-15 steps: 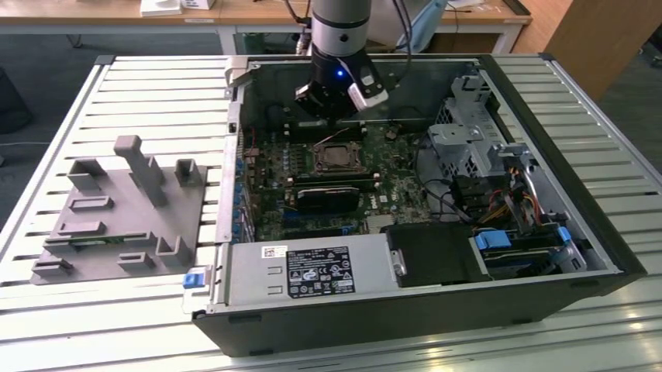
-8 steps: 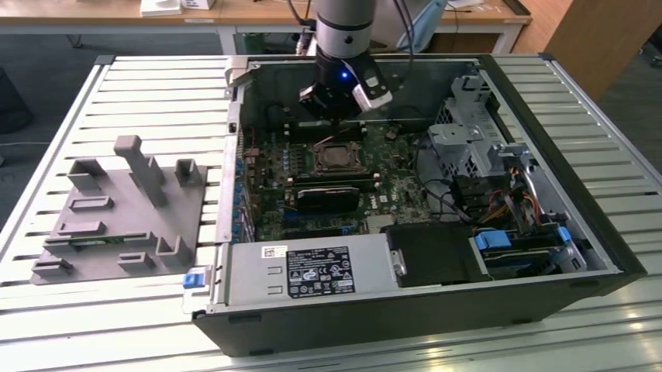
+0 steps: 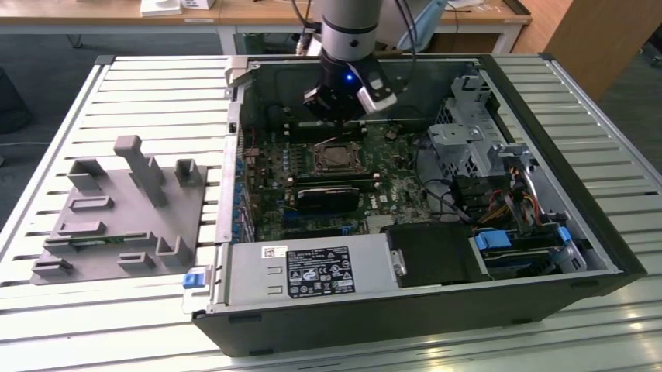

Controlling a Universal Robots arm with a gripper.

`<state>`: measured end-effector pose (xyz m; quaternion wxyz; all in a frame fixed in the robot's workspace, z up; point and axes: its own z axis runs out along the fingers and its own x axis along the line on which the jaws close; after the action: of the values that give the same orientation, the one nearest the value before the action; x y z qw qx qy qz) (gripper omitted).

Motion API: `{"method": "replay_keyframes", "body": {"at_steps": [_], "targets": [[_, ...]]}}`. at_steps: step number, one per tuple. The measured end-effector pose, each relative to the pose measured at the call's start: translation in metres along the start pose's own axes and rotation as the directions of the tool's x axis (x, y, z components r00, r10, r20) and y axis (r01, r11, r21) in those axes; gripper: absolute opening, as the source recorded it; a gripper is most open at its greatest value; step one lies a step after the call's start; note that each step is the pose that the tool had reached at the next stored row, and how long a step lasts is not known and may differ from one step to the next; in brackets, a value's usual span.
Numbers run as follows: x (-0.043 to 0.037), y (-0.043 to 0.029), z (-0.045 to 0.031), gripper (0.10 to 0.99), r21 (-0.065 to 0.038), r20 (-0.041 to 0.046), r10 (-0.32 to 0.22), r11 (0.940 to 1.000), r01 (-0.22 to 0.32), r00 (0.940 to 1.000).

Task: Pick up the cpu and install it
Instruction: 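Install the first cpu locking lever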

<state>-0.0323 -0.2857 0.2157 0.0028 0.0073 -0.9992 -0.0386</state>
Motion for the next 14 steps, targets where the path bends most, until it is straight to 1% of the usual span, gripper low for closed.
{"method": "replay_keyframes", "body": {"at_steps": [7,14], "targets": [[-0.0053,0.0,0.006,0.106,0.0,0.0001,0.0,1.0,0.0,1.0],[-0.0082,-0.0003,0.0131,0.106,0.0,0.0,0.0,1.0,0.0,1.0]]}}
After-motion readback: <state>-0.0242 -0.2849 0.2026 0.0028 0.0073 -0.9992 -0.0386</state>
